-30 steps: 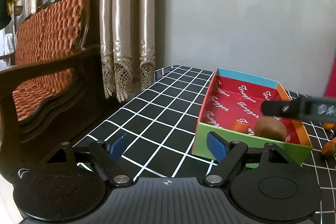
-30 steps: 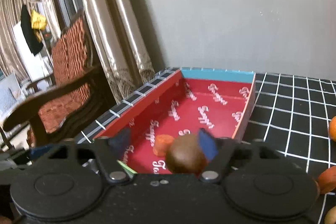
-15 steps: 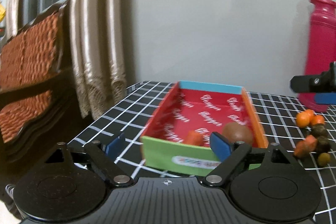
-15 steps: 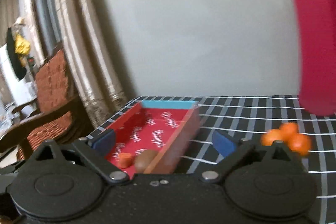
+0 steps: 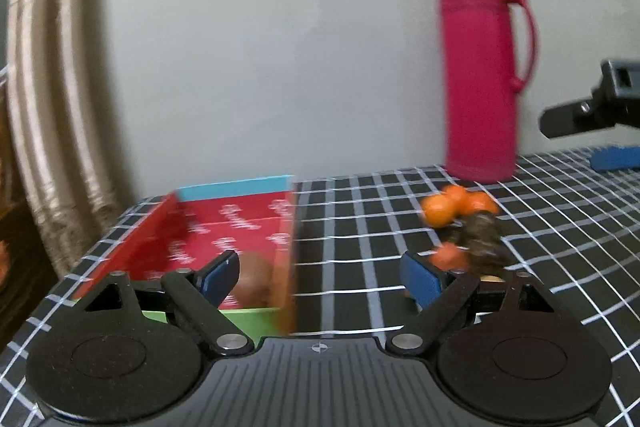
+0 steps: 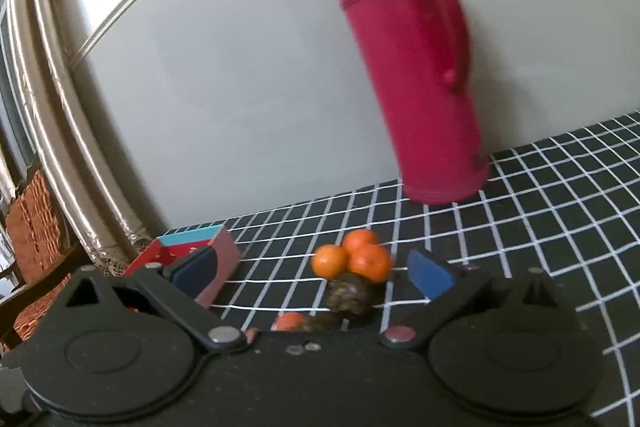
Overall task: Organize fruits
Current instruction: 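Grasp the small brown round fruit with the left gripper, then place the brown fruit into the red tray and open the left gripper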
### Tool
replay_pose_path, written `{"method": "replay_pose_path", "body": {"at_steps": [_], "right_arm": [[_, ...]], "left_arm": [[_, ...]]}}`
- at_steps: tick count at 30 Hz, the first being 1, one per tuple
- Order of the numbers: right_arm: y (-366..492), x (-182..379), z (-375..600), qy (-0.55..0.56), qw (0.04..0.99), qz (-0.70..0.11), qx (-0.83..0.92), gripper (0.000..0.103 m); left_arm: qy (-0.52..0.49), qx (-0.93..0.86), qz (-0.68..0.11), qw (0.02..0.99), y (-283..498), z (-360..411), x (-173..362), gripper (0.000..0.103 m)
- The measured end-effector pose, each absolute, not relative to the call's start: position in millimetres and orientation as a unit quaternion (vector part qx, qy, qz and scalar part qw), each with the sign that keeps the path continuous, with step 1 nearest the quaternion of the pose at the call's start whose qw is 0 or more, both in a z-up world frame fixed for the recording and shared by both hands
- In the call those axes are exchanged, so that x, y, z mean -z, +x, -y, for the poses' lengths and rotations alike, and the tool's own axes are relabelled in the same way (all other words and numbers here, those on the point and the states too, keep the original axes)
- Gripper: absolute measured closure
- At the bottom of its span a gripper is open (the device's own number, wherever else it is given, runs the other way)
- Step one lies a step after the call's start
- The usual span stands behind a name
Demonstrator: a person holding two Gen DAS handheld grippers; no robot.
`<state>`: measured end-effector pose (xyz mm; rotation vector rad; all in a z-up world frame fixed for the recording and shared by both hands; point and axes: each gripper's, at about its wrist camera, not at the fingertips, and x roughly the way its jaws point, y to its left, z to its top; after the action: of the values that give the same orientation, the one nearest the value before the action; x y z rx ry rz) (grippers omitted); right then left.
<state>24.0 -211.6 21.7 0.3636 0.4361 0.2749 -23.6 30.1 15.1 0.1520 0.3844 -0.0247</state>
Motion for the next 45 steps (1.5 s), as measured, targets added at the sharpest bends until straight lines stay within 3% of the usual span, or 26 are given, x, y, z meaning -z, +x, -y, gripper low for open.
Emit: {"method": "replay_pose_path", "body": {"at_steps": [12,14,19,22,45], "right_arm": [[2,-14,261,0.200,0.951,-0.211,-0.107,0.001],[1,-14,265,0.205,0.950,-0.209,-0.106,0.001],[3,-12,268,0.216,0.947,-0.212,-0.108,0.001],[3,-13,265,0.210,0.948,-0.211,-0.112,0.001],[11,-6,234,0.188,0.945,-0.231,-0.137,0.001]], "left_arm": [[0.085,0.044,-0.249,0.964,19,18,16,0.018],[0.084,0.052,-0.256,0.962,25,20,19,0.036],[0.068,0.065,-0.281,0.955,36,24,25,0.050],[0.067,0.071,-0.289,0.952,39,26,27,0.071],[0.025,0.015,-0.199,0.980,11,-29,-16,0.075]]}}
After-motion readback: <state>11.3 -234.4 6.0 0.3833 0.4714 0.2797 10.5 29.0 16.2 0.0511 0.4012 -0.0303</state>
